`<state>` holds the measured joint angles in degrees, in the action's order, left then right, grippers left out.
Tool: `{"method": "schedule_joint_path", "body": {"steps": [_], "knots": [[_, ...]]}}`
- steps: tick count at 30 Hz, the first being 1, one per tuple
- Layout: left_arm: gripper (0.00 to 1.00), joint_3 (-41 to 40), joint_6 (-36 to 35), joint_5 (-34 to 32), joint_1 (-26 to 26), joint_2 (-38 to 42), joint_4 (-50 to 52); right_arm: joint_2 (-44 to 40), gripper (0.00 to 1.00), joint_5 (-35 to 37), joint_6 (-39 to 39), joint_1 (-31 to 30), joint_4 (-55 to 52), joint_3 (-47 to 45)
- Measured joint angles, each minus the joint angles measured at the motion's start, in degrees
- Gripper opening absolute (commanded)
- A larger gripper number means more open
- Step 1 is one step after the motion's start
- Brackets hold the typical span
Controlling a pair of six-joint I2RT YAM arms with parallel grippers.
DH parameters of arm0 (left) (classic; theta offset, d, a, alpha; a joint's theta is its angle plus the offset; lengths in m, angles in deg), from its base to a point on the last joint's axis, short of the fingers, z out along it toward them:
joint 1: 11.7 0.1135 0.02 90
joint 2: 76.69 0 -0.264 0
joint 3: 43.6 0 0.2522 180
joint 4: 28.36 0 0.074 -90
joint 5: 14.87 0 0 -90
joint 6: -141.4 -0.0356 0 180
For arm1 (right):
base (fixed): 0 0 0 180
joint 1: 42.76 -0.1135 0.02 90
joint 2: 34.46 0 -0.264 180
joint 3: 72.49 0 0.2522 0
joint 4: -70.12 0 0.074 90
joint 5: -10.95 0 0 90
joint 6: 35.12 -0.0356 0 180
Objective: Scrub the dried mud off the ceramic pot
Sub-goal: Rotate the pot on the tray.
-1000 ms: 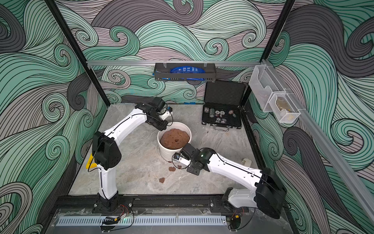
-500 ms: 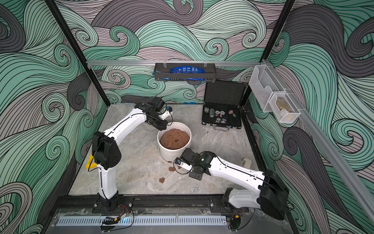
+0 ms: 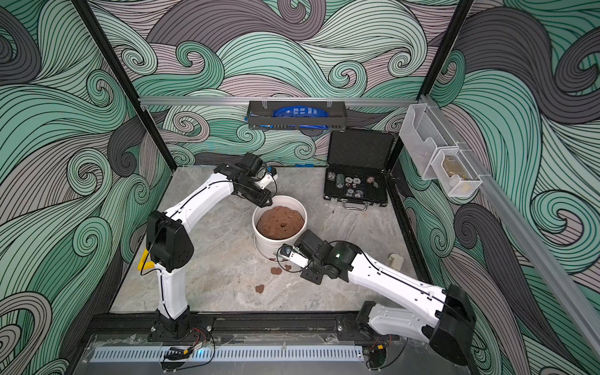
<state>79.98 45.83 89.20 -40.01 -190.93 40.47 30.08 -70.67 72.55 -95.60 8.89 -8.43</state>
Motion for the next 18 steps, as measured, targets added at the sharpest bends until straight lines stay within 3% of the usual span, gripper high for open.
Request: {"method": "schedule_joint_path", "body": {"steps": [6, 9, 14, 18], "knots": [[0.69, 0.0, 4.1, -1.0, -0.4, 4.3, -0.5, -1.8, 0.00, -1.6, 0.5, 1.4, 0.8, 0.0], [0.96, 0.0, 8.5, -4.7, -1.1, 7.3, 1.2, -3.1, 0.00, -2.6, 1.3, 2.8, 1.2, 0.2], [0.99, -4.9, 19.7, -11.1, -3.1, 14.6, 2.8, -3.8, 0.00, -4.8, 2.1, 3.6, 2.1, 2.0], [0.94, -10.6, 29.9, -14.8, -5.4, 19.0, 4.1, -5.2, 0.00, -6.9, 2.8, 5.0, 3.2, 3.2]]}}
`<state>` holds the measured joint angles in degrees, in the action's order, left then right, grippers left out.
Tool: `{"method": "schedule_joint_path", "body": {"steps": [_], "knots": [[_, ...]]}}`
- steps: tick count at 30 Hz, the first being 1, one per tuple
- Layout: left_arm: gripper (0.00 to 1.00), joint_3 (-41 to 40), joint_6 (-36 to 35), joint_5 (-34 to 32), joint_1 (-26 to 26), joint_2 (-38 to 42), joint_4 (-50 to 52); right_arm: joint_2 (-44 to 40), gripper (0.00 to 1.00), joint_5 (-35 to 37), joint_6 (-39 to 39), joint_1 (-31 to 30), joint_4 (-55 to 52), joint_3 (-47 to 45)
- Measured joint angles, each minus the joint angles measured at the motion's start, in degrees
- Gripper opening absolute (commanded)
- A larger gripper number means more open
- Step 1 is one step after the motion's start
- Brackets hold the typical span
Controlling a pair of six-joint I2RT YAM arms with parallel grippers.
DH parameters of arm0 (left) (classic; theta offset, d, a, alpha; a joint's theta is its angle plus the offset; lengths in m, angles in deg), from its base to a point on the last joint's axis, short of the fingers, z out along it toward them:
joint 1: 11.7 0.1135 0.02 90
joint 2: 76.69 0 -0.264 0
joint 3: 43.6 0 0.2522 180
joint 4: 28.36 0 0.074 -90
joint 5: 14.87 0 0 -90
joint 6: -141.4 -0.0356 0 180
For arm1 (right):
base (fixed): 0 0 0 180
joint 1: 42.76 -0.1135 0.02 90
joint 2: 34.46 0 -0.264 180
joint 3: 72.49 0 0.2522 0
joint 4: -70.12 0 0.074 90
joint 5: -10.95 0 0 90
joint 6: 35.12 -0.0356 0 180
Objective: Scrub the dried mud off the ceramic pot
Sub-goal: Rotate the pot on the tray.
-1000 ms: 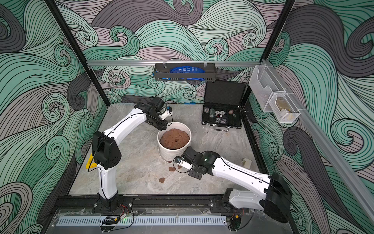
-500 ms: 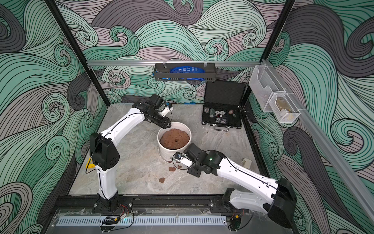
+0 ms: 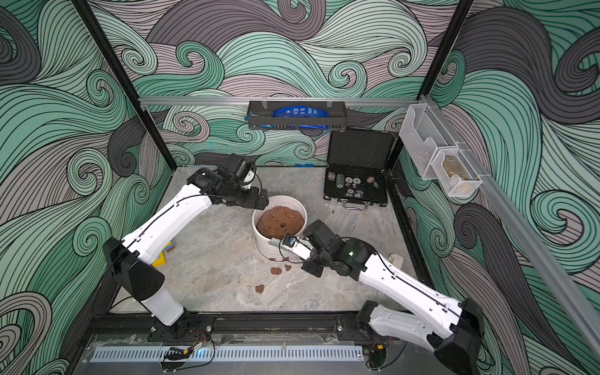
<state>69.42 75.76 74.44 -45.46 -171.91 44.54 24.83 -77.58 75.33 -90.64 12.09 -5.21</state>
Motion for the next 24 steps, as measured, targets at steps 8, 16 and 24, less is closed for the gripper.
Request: {"method": "schedule_joint_path", "body": {"steps": [8, 16, 24], "knots": [[0.76, -7.3, 17.6, -4.7, -5.6, 2.4, 2.2, -1.5, 0.00, -2.0, 0.2, 1.0, 0.9, 0.3], [0.56, -7.6, 26.2, -6.6, -8.1, 0.1, 3.2, -2.3, 0.00, -3.3, 0.2, 1.0, 0.8, 0.3], [0.33, -7.8, 29.1, -7.3, -9.1, -3.1, 4.2, -4.0, 0.00, -3.3, 0.3, 1.0, 0.8, 0.3]]}}
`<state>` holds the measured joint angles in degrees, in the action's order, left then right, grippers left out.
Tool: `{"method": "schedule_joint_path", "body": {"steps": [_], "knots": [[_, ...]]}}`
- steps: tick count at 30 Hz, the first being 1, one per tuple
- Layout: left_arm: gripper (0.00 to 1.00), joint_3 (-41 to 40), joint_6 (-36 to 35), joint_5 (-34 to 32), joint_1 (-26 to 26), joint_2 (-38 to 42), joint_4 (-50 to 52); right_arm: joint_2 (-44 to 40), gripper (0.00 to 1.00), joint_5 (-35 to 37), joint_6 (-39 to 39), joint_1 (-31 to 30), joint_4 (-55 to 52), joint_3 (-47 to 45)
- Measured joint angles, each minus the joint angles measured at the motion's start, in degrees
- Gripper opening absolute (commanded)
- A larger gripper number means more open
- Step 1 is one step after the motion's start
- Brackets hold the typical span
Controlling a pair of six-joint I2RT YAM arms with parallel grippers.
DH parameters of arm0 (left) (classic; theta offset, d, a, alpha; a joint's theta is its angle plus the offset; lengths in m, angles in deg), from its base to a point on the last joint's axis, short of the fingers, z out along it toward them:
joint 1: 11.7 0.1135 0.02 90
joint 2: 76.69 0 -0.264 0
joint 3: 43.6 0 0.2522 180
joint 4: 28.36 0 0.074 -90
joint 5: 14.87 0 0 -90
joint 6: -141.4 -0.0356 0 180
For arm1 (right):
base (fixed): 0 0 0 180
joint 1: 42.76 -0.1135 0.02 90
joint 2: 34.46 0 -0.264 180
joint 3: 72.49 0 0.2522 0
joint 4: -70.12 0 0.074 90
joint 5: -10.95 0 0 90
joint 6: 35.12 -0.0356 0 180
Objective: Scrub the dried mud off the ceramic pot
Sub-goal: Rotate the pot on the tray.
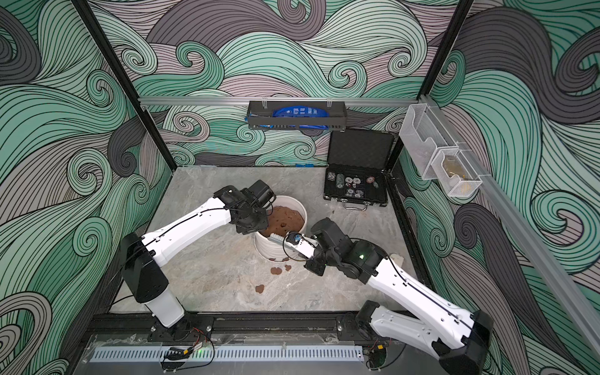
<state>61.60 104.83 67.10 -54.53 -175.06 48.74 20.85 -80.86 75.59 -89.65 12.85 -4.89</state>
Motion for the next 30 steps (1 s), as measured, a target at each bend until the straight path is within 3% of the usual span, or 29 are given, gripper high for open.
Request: {"method": "schedule_joint_path", "body": {"steps": [8, 19, 23, 30], "knots": [[0.18, -0.2, 1.1, -0.9, 0.0, -1.3, 1.2, -0.6, 0.00, 0.0, 0.4, 0.0, -0.2, -0.2], [0.06, 3.6, 1.3, -3.4, 0.2, -4.3, 3.7, 0.2, 0.00, -0.3, 1.2, -2.1, -0.3, -0.3], [0.02, 5.4, -1.6, -3.9, 0.5, -5.8, 4.7, 2.0, 0.00, -0.2, 1.3, -4.0, -0.3, -0.6], [0.01, 7.9, -14.5, -3.1, 2.6, -8.1, 2.4, 5.0, 0.00, 2.0, 1.4, -5.8, -0.8, -2.1]]}}
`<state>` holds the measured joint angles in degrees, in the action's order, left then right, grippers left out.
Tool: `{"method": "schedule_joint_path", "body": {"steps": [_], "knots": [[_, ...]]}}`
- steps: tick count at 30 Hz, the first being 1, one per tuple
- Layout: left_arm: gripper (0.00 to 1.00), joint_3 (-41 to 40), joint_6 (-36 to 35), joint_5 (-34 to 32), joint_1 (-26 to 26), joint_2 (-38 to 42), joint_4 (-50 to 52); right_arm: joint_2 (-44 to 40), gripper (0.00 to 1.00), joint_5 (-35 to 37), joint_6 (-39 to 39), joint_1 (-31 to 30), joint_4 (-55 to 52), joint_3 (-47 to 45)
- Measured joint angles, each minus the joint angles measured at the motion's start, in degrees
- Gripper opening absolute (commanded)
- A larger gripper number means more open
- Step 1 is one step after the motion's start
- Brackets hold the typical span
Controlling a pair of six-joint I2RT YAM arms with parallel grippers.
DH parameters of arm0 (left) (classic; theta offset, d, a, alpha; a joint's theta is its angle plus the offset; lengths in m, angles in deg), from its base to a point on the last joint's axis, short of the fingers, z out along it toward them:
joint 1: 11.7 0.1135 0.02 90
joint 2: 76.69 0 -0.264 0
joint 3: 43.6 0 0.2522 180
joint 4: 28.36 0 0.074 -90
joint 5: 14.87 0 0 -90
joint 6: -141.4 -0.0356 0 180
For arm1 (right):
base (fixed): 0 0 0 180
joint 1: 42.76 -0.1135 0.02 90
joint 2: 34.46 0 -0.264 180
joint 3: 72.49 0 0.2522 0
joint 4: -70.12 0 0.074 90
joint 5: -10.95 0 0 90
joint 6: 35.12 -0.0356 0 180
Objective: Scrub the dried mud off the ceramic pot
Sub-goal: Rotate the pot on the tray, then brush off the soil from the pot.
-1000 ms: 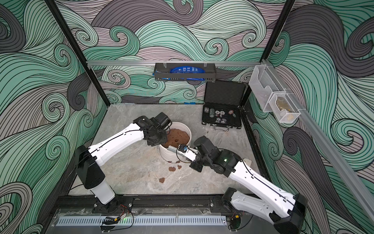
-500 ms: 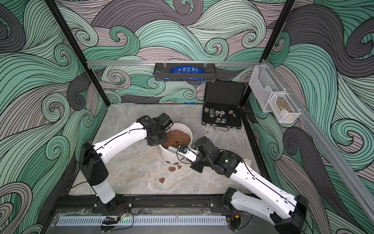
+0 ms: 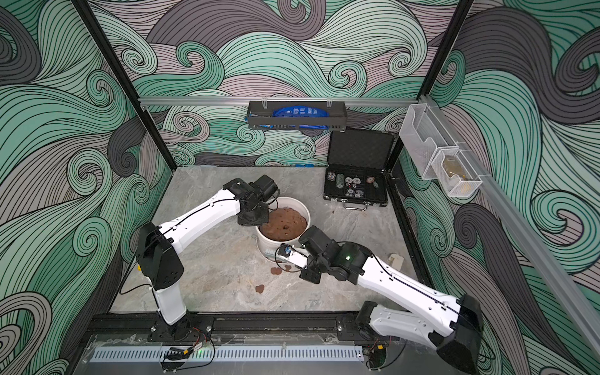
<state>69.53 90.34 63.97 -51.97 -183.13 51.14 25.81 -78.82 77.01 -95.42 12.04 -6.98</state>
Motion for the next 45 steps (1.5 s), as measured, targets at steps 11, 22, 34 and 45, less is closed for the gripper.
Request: {"method": "schedule_joint_path", "body": {"steps": [11, 22, 34, 45], "knots": [[0.00, 0.2, -22.6, 7.7, 4.5, -0.7, -7.1, 2.2, 0.00, 5.7, -0.1, -0.3, -0.1, -2.8], [0.00, 1.9, -29.4, 12.3, 6.8, -2.0, -6.9, 9.3, 0.00, 10.0, -2.0, -0.7, -0.3, -2.8], [0.00, 1.9, -29.4, 13.2, 7.2, -2.0, -7.0, 17.7, 0.00, 10.9, -7.5, -3.2, -1.4, -1.4], [0.00, 2.0, -30.3, 14.3, 7.8, -2.1, -7.0, 13.3, 0.00, 9.7, -7.8, -5.0, -4.7, -1.3]]}}
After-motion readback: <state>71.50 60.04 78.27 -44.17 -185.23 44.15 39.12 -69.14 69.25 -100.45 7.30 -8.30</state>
